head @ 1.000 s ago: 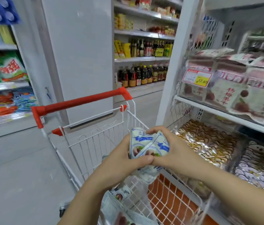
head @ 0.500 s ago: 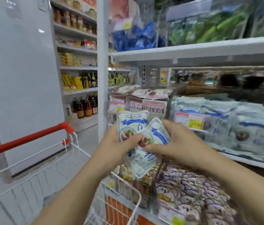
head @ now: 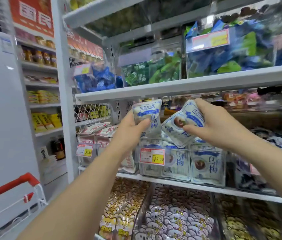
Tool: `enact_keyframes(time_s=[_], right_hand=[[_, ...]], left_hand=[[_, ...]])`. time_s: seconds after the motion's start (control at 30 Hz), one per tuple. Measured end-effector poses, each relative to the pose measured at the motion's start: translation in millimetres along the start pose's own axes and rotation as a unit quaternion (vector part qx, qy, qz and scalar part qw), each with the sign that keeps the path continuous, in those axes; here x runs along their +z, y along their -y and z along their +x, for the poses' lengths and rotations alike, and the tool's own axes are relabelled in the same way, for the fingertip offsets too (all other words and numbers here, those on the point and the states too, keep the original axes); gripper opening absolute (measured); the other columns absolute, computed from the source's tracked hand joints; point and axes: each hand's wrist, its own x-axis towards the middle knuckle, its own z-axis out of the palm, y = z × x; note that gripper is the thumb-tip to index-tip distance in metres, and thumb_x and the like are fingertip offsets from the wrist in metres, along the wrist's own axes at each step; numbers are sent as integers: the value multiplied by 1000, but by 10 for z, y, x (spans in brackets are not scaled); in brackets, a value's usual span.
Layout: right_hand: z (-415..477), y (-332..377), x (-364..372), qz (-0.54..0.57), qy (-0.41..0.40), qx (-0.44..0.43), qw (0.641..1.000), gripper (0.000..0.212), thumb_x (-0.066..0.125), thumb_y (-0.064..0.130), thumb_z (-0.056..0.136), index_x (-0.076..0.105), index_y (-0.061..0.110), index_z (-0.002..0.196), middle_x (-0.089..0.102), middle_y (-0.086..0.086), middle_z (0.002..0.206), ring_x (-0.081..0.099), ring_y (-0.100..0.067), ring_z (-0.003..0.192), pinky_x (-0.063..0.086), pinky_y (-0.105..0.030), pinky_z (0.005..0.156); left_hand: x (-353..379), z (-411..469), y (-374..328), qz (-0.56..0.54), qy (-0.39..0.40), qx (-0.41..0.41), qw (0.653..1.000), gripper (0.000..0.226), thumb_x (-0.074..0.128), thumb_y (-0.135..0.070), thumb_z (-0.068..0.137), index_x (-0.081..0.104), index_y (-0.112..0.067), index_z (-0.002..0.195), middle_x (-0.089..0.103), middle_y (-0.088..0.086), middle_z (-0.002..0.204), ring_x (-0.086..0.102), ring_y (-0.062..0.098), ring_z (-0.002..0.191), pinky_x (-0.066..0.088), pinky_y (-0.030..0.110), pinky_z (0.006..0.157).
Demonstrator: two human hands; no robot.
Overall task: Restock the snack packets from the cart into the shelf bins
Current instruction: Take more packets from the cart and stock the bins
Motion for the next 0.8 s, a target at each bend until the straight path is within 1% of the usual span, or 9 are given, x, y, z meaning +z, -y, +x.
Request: enact_keyframes(time_s=[0.1, 0.17, 0.3, 0.43, 0.53, 0.6, 0.7, 0.77, 0.8], right_hand=[[84, -40, 17, -29, 26, -5, 999, 37, 72, 47, 80, 40, 31, 89, 62, 3, 81, 61, -21, 76, 53, -50, 73], [122, -69, 8, -47, 37, -5, 998, 42, 74, 47, 80, 36, 32, 86, 60, 6, 80, 60, -20, 77, 53, -50, 73], [186, -51, -74, -115, 111, -10, 987, 43, 75, 49, 81, 37, 29, 87, 57, 7, 83, 57, -19, 79, 51, -48, 76], [329, 66, -38, -160, 220, -17, 962, 42, 77, 43, 82, 41, 28, 97, 52, 13, 90, 54, -15, 86, 50, -40, 83], [466, 195, 86, -203, 287, -24, 936, 41, 77, 39, 83, 38, 28, 85, 45, 12, 86, 47, -9, 76, 43, -29, 66], [523, 242, 202, -240, 323, -25, 915, 41, 77, 38, 83, 38, 27, 82, 50, 6, 93, 50, -15, 83, 44, -31, 69], [532, 219, 301, -250, 338, -26, 907, 42, 79, 39, 81, 47, 23, 103, 58, 1, 119, 55, -20, 100, 49, -37, 85], [500, 184, 229, -215, 304, -13, 928, 57, 80, 44, 78, 51, 23, 122, 57, 4, 127, 56, -18, 108, 48, -36, 93], [490, 148, 176, -185, 280, -2, 942, 59, 81, 46, 77, 54, 24, 125, 59, 8, 123, 57, -16, 107, 49, -34, 93]], left_hand=[[-24, 115, 71, 16, 51, -15, 998, 24, 61, -12, 99, 60, -25, 118, 73, -7, 112, 68, 7, 103, 50, 28, 92], [-84, 165, 99, 12, 84, -29, 996, 27, 61, -12, 98, 59, -22, 123, 73, -3, 116, 67, 15, 110, 49, 35, 100], [-190, 290, 109, -5, 125, -39, 991, 28, 62, -12, 96, 60, -19, 123, 75, -2, 109, 68, 19, 108, 42, 51, 111], [-299, 426, 35, -46, 135, -28, 989, 31, 57, -9, 98, 57, -15, 129, 73, 7, 120, 66, 26, 117, 42, 53, 111], [-287, 429, 52, 13, 183, -40, 982, 34, 58, -9, 99, 56, -17, 133, 72, 4, 123, 66, 22, 118, 43, 51, 110], [-220, 402, 115, 48, 200, -45, 977, 35, 58, -8, 99, 57, -20, 132, 73, 0, 122, 67, 18, 117, 44, 48, 110], [-161, 383, 157, 51, 205, -50, 976, 35, 57, -8, 100, 56, -21, 133, 72, -1, 122, 67, 17, 115, 46, 48, 108], [-166, 405, 144, 61, 205, -52, 975, 34, 58, -11, 100, 57, -23, 131, 73, -3, 120, 69, 15, 112, 48, 46, 106], [-170, 418, 146, 66, 207, -55, 975, 33, 60, -12, 100, 57, -24, 130, 74, -4, 118, 69, 15, 111, 48, 46, 105]])
